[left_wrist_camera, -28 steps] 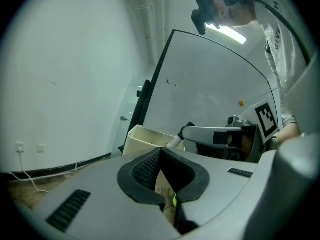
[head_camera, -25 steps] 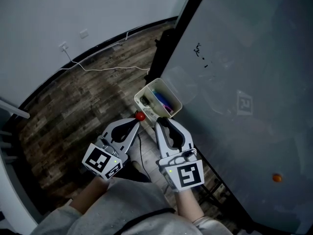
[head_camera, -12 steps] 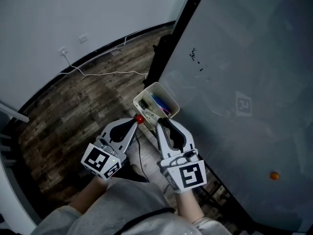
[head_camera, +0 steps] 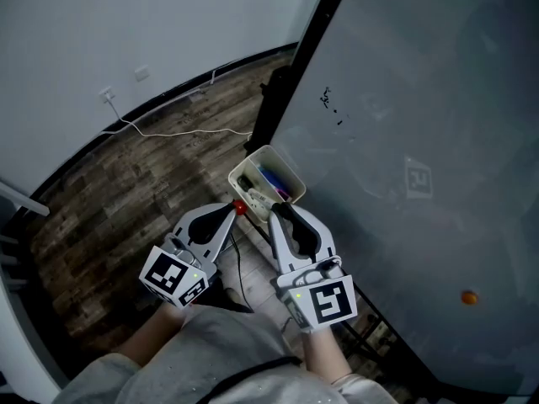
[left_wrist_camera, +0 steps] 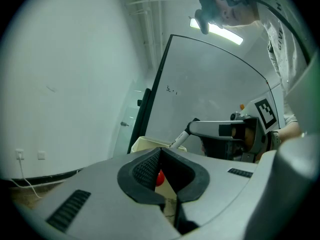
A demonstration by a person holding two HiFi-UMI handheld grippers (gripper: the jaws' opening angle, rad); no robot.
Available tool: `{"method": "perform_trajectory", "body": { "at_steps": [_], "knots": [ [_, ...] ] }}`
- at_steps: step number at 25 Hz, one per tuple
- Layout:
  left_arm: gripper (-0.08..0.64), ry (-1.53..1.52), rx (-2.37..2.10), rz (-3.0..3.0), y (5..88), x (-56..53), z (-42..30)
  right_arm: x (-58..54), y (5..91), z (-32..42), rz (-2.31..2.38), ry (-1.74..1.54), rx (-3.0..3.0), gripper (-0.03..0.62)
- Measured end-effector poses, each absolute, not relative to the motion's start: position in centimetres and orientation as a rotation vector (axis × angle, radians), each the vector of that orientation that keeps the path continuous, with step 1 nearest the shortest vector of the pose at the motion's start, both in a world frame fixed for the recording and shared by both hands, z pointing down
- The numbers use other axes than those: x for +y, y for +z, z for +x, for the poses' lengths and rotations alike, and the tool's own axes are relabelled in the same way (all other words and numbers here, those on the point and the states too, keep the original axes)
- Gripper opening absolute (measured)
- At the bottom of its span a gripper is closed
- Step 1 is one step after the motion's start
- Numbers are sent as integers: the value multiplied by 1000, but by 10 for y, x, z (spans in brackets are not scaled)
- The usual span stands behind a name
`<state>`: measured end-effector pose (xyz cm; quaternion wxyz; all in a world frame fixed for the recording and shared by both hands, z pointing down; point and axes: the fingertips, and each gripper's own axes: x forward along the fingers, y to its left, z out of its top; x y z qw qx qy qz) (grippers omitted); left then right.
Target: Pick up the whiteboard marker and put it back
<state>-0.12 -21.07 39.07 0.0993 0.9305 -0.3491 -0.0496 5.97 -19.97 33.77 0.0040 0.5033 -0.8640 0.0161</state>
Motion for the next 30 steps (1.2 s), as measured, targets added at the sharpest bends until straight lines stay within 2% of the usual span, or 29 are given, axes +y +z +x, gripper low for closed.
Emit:
{"method": "perform_trajectory", "body": {
  "at_steps": [30],
  "knots": [
    [14, -182, -1064, 2783, 373, -209, -3, -188, 306, 55, 1545, -34, -2782, 80]
  ]
}}
